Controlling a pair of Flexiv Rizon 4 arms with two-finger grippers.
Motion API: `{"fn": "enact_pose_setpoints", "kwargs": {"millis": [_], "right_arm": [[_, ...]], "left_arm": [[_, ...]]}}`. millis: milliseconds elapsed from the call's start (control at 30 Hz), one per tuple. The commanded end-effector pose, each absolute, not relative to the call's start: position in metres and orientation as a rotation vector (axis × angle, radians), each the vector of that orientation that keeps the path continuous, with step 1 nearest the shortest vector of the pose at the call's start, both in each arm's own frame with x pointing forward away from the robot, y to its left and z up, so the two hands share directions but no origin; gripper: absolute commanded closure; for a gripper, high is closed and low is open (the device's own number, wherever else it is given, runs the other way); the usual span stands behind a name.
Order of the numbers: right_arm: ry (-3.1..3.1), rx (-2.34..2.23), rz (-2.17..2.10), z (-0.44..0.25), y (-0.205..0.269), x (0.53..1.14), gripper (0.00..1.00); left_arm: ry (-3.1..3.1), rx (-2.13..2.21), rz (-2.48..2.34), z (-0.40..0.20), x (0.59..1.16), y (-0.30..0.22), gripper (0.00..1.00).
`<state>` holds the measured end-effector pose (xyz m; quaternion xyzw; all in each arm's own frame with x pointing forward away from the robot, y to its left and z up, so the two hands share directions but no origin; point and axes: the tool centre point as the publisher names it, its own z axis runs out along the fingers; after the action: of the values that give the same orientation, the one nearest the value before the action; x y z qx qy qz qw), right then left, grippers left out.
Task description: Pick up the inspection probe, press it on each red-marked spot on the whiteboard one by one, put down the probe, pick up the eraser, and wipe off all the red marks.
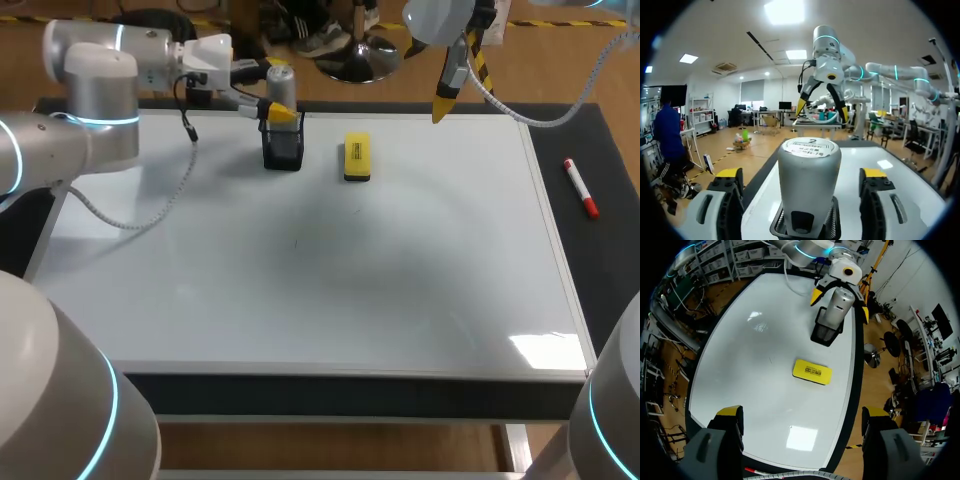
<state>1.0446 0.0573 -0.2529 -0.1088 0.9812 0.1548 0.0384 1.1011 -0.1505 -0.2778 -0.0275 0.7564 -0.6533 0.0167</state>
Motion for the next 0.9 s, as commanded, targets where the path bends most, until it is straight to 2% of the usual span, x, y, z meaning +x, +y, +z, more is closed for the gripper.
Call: {"fn": "enact_pose_setpoints", "kwargs": {"millis": [33,900], "right_arm": [[3.014,-0.336,0.468,-0.252,0.057,1.045,0.0],[3.014,-0.336,0.468,-0.252,0.057,1.045,0.0]], "left_arm": [[2.358,-0.082,-2.005,-0.273,1.101,-0.145,0.0],[2.505,0.014,-1.558,-0.251,1.08,-0.088,0.0]]}}
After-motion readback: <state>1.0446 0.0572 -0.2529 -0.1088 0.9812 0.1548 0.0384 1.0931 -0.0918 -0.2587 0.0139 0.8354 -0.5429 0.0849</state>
